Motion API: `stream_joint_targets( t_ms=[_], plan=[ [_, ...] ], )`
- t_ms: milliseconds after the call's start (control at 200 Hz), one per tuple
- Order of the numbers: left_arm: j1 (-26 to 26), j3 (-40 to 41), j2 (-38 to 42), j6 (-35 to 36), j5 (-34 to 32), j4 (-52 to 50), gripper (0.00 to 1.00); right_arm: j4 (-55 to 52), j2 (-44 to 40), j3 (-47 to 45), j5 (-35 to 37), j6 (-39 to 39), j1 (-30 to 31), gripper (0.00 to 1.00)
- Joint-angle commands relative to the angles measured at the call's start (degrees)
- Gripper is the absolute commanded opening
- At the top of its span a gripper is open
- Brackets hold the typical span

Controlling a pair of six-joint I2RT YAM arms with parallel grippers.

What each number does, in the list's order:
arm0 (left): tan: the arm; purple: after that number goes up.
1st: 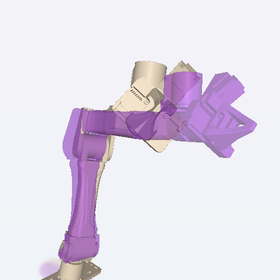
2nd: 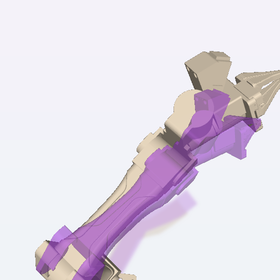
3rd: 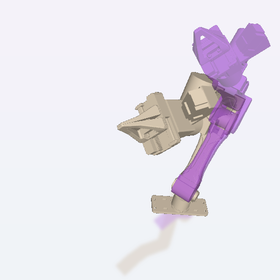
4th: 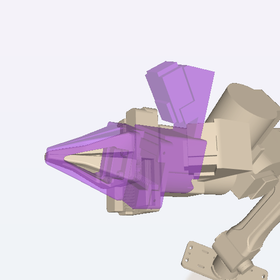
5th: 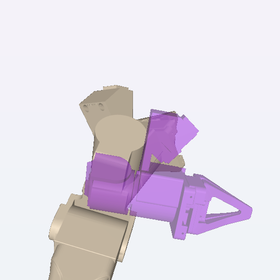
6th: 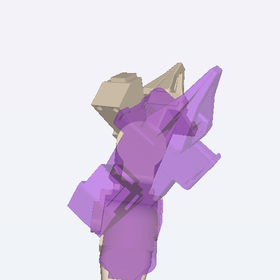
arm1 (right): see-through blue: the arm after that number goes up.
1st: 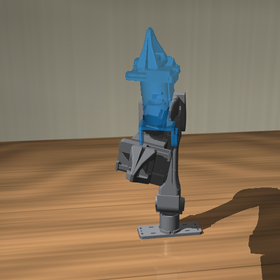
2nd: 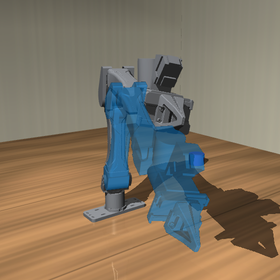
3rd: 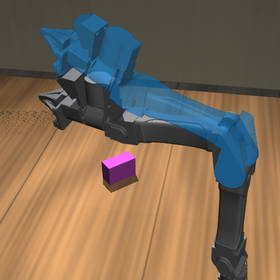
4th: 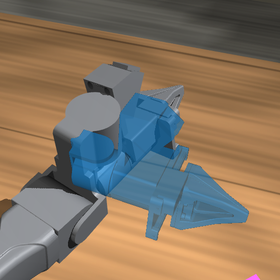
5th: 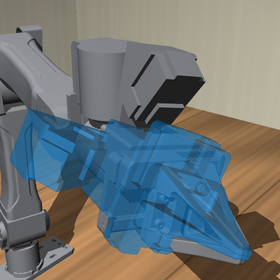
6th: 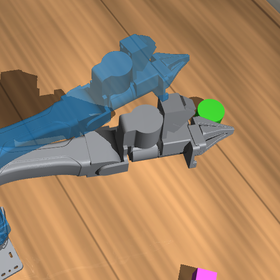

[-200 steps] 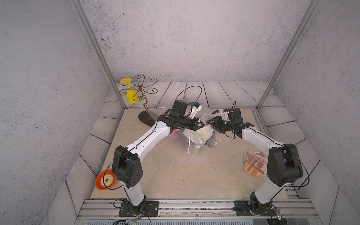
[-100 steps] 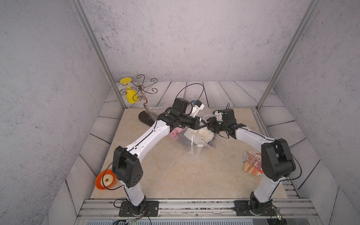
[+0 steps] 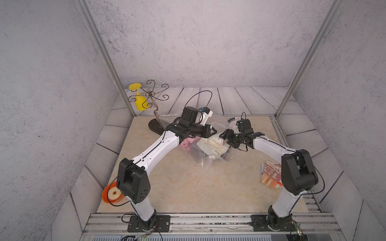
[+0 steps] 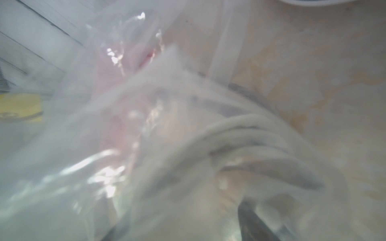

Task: Place the folded towel into the vacuum bag
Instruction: Move the towel to the center of the board.

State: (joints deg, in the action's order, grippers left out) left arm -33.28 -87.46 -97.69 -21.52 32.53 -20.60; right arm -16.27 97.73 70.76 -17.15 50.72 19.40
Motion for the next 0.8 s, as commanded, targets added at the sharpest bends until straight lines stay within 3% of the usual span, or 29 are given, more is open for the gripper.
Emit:
stream_joint_targets(
  t_ms=[0, 145, 235, 345, 495, 796],
  plan=[
    [0.41, 3.87, -1.72, -1.56, -10.10, 1.12, 0.00, -16.63, -10.69, -0.27, 15.91, -1.88, -1.85, 0.78],
    [0.49, 3.91, -3.78, -2.58, -9.91, 0.92, 0.00, -24.95, -20.77, -11.60, 28.99, 9.77, -8.43, 0.83],
    [0.74, 3.49, -4.21, -2.60, -9.43, 0.75, 0.00, -28.38, -24.18, -17.22, 29.54, 14.00, -15.58, 0.83],
    [0.93, 3.20, -4.53, -2.68, -8.87, 0.70, 0.00, -26.29, -27.07, -22.45, 27.07, 13.02, -22.07, 0.84],
    [0.93, 2.75, -5.40, -2.85, -8.01, 0.47, 0.00, -21.81, -25.32, -21.96, 19.47, 8.70, -22.56, 0.83],
    [2.58, 1.93, -4.37, -3.50, -10.52, -1.48, 0.00, -25.76, -21.97, -25.90, 24.69, 9.75, -22.65, 0.83]
  ],
)
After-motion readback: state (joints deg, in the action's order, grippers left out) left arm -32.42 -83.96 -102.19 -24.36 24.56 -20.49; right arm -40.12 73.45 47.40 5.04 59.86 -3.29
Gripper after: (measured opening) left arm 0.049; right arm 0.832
